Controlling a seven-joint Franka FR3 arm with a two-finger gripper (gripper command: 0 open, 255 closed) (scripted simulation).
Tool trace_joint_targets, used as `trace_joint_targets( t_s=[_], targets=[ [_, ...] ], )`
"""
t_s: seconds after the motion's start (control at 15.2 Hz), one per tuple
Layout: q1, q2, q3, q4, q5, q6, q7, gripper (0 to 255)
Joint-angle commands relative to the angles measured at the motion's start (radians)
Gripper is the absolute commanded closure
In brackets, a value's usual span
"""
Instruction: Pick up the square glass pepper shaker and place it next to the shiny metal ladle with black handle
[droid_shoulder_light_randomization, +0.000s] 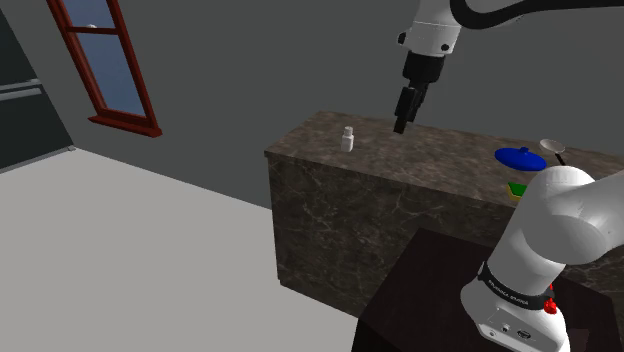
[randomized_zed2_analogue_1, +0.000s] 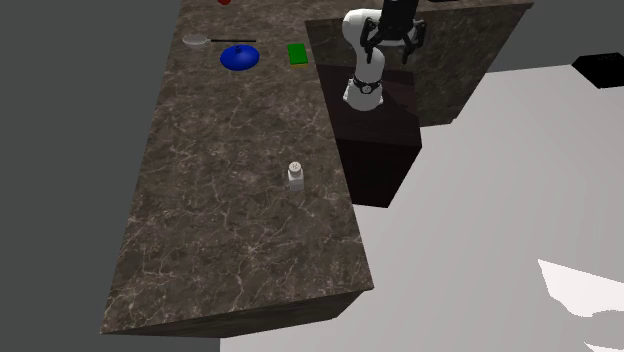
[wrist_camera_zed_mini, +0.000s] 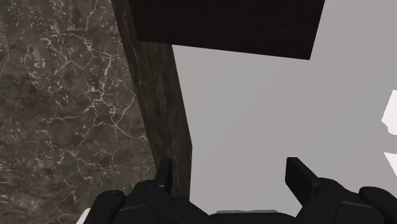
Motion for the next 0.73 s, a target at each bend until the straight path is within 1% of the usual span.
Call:
trace_joint_targets(
  t_s=[0.0,0.33,0.66],
  targets=[
    [0.0,0.0,0.0,0.0,0.0,0.0,0.0,0],
    [-0.026,0.135,-0.069,0.01,-0.027,0.143,-0.068,0],
    [-0.042,0.291,-0.137,0.054,-0.034,0.272,-0.138,0]
  ],
)
